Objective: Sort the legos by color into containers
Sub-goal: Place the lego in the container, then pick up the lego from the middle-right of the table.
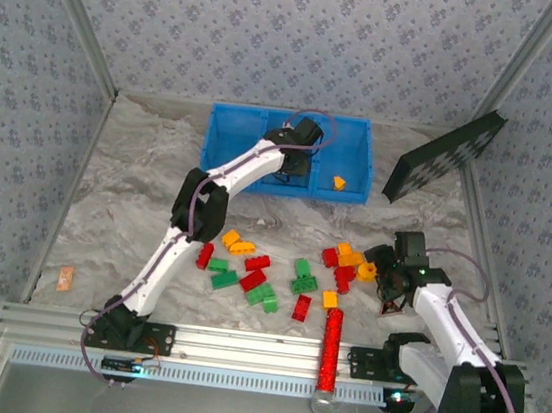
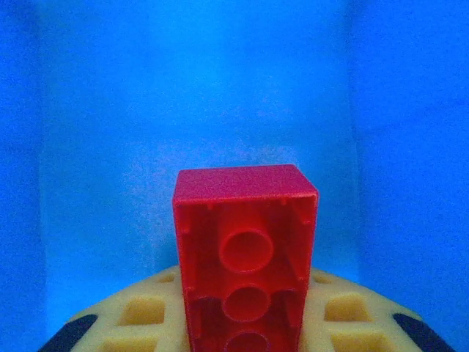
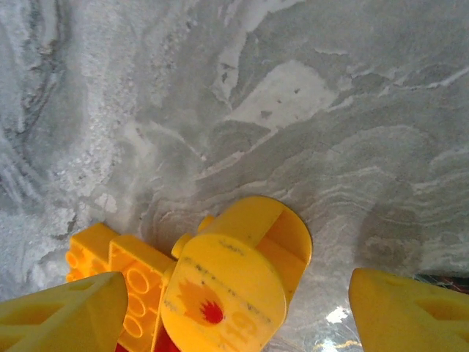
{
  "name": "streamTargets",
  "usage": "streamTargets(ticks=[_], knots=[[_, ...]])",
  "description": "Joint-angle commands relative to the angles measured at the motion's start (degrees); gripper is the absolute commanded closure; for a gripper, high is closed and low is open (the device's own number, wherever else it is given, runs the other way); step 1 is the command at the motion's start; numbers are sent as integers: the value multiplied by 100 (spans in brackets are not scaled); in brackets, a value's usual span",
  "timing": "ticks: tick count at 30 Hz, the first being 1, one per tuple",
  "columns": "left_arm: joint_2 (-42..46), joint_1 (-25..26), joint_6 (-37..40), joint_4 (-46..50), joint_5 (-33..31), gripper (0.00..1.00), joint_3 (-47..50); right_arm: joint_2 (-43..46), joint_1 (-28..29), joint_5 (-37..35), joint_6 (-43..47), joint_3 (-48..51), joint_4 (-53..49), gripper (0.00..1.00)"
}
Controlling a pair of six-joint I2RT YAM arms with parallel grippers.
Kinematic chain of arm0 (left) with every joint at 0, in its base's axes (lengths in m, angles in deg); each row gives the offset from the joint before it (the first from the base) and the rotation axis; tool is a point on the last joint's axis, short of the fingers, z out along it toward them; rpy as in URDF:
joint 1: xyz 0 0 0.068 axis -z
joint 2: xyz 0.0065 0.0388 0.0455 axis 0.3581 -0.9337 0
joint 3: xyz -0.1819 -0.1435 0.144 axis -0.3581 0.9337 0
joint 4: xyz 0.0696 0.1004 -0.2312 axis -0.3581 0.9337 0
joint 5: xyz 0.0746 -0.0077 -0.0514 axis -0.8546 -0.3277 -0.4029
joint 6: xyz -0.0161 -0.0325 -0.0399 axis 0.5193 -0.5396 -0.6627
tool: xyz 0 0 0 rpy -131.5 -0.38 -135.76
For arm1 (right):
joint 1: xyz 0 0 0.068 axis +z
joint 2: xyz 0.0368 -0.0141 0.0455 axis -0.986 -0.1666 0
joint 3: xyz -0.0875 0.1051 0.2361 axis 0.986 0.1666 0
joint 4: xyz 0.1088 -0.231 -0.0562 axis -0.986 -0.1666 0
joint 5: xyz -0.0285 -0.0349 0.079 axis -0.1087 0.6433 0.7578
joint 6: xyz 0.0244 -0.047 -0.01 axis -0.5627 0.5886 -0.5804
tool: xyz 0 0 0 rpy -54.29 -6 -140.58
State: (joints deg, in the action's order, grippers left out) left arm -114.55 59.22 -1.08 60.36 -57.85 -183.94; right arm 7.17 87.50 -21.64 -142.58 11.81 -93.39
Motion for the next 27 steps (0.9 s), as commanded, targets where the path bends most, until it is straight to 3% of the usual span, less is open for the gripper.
streamTargets(ticks=[1,10,27], knots=[[-171,-45,-136,242,71,72,-179,-321,-39,87,-220,-220,57,19],[-28,-71,-108,272,75,49,-178,-729,-15,93,-340,-285,262,24],[1554,-69,344,303,-59,44,166,-1518,159,-68,233,-491,403,58]])
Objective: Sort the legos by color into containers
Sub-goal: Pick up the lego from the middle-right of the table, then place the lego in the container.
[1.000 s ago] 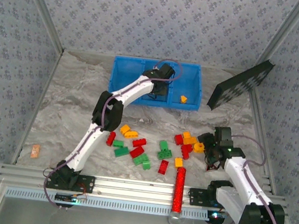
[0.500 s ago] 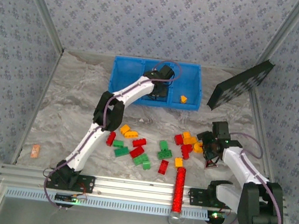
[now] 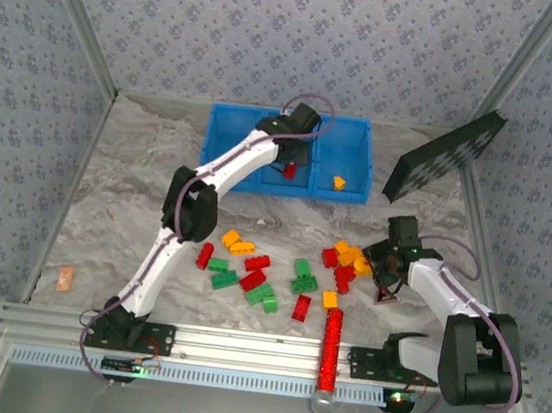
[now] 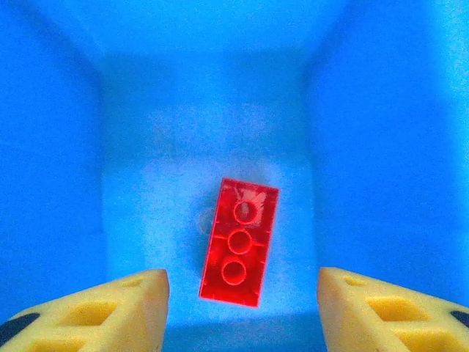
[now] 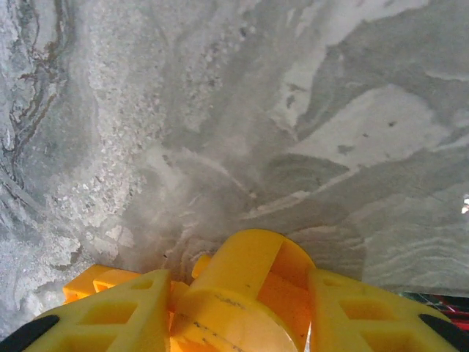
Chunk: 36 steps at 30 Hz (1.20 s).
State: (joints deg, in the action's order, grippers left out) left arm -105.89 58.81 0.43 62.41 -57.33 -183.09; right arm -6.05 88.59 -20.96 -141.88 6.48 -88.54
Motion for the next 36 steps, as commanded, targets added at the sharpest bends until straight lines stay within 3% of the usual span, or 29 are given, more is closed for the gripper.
streamTargets(ticks=[1,6,19,27,36], knots=[[813,-29,218,81,-131,44,176,-203,48,-138,192,25,-100,59],[1630,-24,256,20,-347,44,983,-170,30,-212,395,-136,-276,62],[4444,-4,256,9,-1246,43,4711,328,-14,-657,1867,-1577,-1618,64],[5739,53,-672,481,-813,43,6305,0,184,-869,3050,-2769,-1701,65],[6407,535,-2229,804,-88,42,7338,-1065,824,-1349,4629,-4568,-1208,64]])
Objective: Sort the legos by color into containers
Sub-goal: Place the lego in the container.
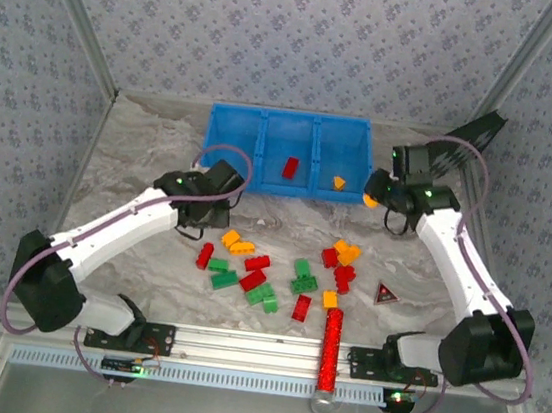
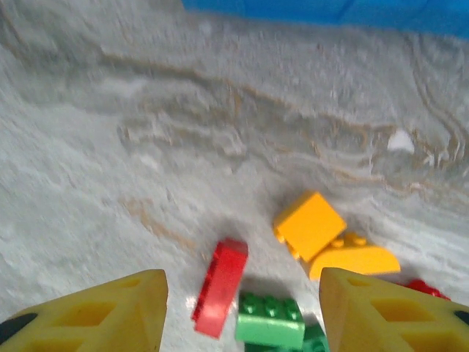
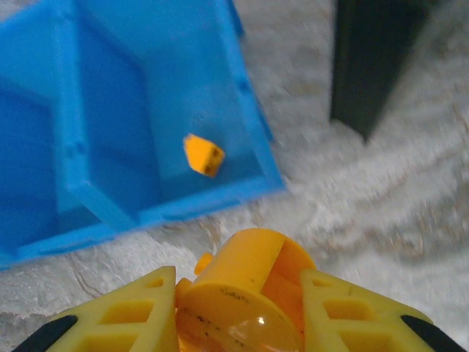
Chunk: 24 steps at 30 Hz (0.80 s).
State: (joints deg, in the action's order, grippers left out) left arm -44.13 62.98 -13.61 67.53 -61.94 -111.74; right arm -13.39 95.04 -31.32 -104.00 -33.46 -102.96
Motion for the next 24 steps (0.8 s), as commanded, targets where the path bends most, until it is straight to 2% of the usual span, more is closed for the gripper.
streamTargets(ticks=[1,6,14,24], knots=[[302,140,-1046,274,474,42,325,-477,257,-339,978,-745,298,64],[661,303,-2181,127,753,44,898,-1350,523,-425,1585,-1537,521,64],[950,653,-3367,-47,805,45,1455,-2550,573,-403,1996,-2313,780,64],[1092,821,-4220,-325,747,45,1921,-3878,477,-249,2216,-3020,874,64]])
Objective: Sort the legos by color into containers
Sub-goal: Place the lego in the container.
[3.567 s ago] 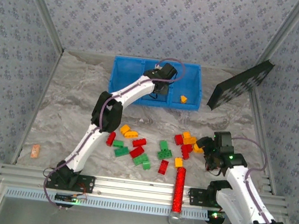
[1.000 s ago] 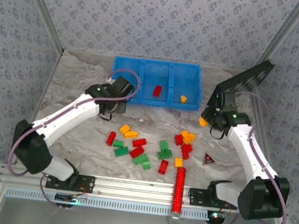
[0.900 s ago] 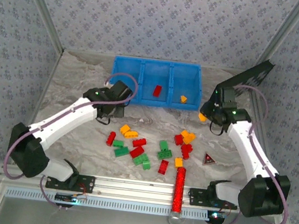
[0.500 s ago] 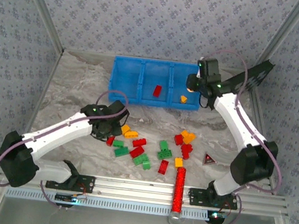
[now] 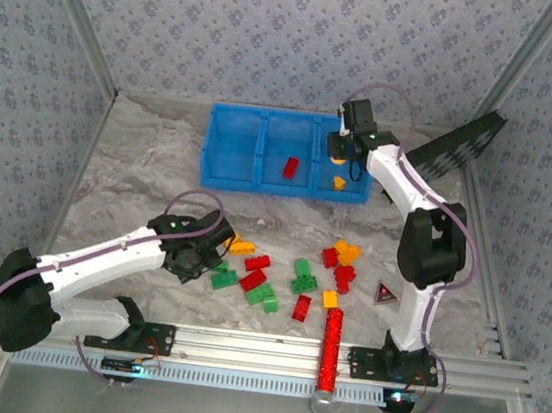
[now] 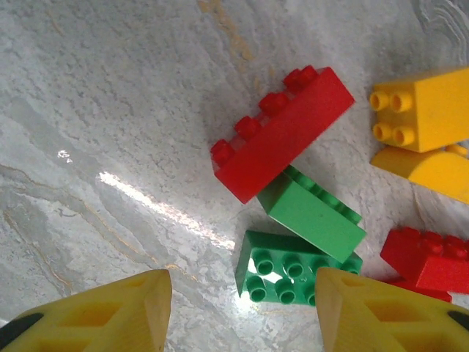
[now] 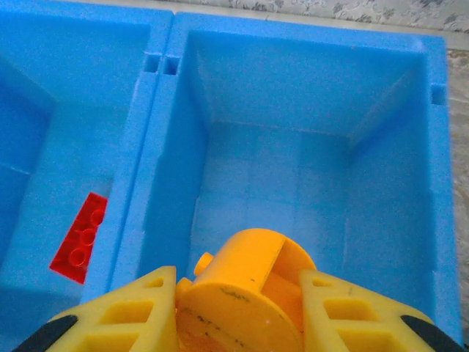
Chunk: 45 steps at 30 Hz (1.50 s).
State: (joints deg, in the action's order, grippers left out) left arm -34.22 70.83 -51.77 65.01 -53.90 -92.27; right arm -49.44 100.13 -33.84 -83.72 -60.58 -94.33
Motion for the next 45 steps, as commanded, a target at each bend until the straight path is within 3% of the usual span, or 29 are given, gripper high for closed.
streamTargets(ticks=[1,11,24,30,45], knots=[[102,26,-405,-104,-67,45,-27,-339,-36,-3,197,-344,7,64],[9,30,-795,-190,-174,45,56,-781,-77,-213,429,-220,167,62],[-465,29,-958,-664,-156,45,112,-859,-100,-162,509,-91,226,50],[-717,33,-960,-849,-120,45,98,-760,-98,-165,513,-83,168,42],[-1143,29,-1139,-1077,-69,46,121,157,-27,-91,484,208,94,43]])
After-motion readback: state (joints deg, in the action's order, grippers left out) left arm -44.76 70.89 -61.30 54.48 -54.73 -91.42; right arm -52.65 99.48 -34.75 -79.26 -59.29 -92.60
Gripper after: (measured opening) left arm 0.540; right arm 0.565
